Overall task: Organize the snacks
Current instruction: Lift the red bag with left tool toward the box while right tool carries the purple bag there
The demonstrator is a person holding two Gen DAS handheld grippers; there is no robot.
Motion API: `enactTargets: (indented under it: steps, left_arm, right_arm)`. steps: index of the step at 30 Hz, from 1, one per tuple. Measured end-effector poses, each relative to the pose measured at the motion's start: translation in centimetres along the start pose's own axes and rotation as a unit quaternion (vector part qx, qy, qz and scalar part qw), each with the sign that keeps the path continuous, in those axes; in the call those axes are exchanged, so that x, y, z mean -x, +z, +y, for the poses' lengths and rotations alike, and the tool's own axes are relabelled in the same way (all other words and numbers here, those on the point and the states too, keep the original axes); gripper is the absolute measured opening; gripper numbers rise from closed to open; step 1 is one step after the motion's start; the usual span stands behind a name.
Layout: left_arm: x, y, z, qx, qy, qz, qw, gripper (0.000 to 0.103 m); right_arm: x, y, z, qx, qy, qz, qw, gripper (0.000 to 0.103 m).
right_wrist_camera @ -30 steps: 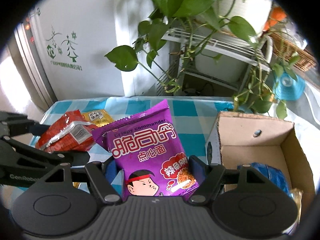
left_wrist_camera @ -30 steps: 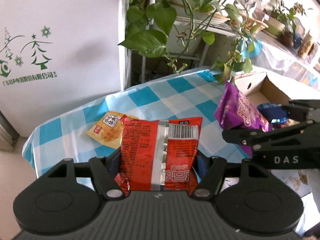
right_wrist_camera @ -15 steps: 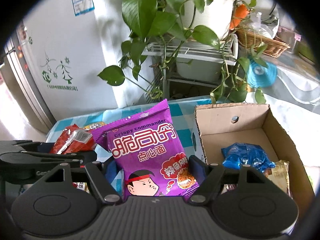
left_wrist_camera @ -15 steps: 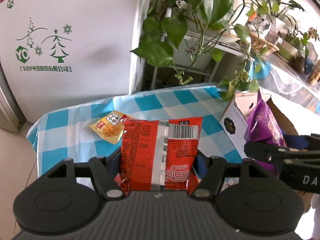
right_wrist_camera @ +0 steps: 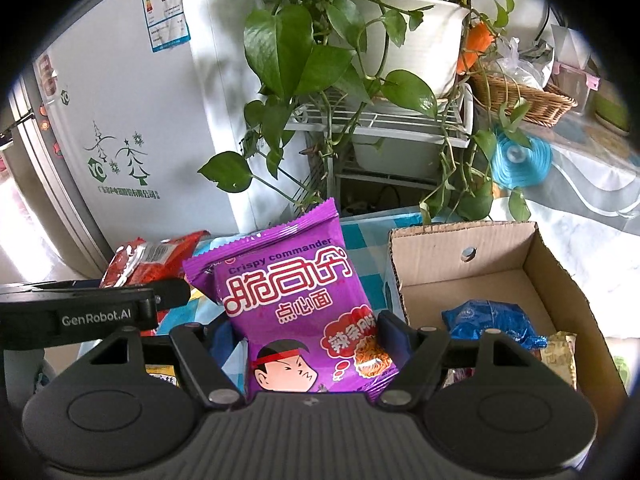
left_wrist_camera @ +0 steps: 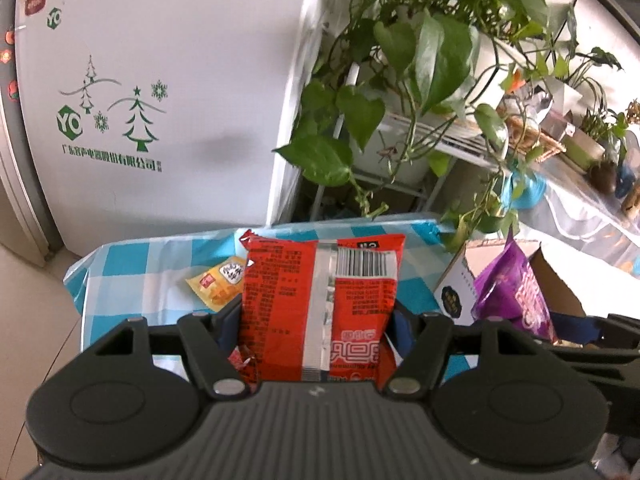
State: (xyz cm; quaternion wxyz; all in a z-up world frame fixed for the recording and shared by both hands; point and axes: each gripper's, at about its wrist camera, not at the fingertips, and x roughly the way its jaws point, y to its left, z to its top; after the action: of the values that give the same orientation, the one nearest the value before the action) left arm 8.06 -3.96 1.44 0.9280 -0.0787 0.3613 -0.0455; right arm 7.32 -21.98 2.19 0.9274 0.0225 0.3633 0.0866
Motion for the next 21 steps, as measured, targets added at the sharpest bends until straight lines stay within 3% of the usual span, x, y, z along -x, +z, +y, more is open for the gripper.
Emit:
enactTargets:
  steps: [11,21]
  left_arm:
    - [0.7,0.3,-1.7,-0.012,0.011,-0.034,0.9993,0.069]
    - [1.0,0.1,-3.7,-0.024,-0.018,-0.047,0.9984,0.069]
  right_arm:
    - [1.1,0.4,-0.7,-0.006,-0.001,-0.020,1.000,0.079]
    - [3.5,1.6,-3.3,-0.027,-0.019,-0.062,0.998,0.079]
